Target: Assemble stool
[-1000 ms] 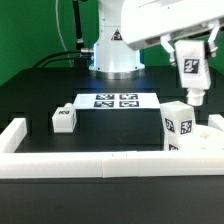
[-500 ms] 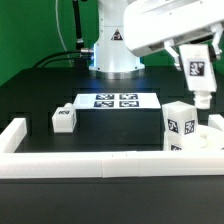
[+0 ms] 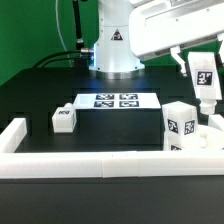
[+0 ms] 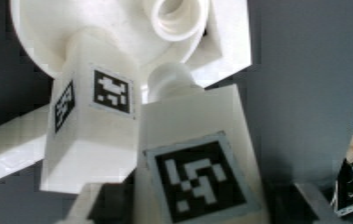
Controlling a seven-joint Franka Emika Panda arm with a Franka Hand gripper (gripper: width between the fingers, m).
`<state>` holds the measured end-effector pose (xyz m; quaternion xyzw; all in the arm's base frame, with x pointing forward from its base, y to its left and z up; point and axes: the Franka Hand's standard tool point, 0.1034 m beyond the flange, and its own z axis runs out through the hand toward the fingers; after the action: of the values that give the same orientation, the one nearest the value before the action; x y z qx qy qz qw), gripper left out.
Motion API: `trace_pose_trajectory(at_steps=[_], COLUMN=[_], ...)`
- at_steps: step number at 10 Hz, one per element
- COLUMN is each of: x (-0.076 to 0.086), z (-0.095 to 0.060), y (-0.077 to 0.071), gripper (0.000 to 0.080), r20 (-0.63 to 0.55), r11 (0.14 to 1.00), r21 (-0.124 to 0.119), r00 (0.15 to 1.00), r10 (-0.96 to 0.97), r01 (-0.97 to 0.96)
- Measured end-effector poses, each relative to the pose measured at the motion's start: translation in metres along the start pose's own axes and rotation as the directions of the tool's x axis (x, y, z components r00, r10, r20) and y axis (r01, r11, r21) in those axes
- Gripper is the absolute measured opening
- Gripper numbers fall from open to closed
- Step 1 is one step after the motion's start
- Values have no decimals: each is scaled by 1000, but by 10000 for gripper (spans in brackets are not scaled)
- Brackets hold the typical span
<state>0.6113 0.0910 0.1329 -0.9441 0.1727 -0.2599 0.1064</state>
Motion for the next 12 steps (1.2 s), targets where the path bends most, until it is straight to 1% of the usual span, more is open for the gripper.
trace_pose_trajectory(at_steps=[1,2,4,6,7,8,12], x=[0,-3,-26,-34,-36,-34,-26], z=[0,2,19,29,34,37,38], y=[0,-1,-11,-18,-18,-14,-6], gripper=[324,324,324,324,324,324,324], r20=[0,-6,10,14,15,14,5], r11=[1000,1000,1000,1000,1000,1000,1000], r21=[0,0,2,6,5,1,-8], r00=[1000,1000,1000,1000,1000,1000,1000], r10=[1,8,-3,-7,-8,-4,1], r01=[-1,-8,3,7,8,4,0])
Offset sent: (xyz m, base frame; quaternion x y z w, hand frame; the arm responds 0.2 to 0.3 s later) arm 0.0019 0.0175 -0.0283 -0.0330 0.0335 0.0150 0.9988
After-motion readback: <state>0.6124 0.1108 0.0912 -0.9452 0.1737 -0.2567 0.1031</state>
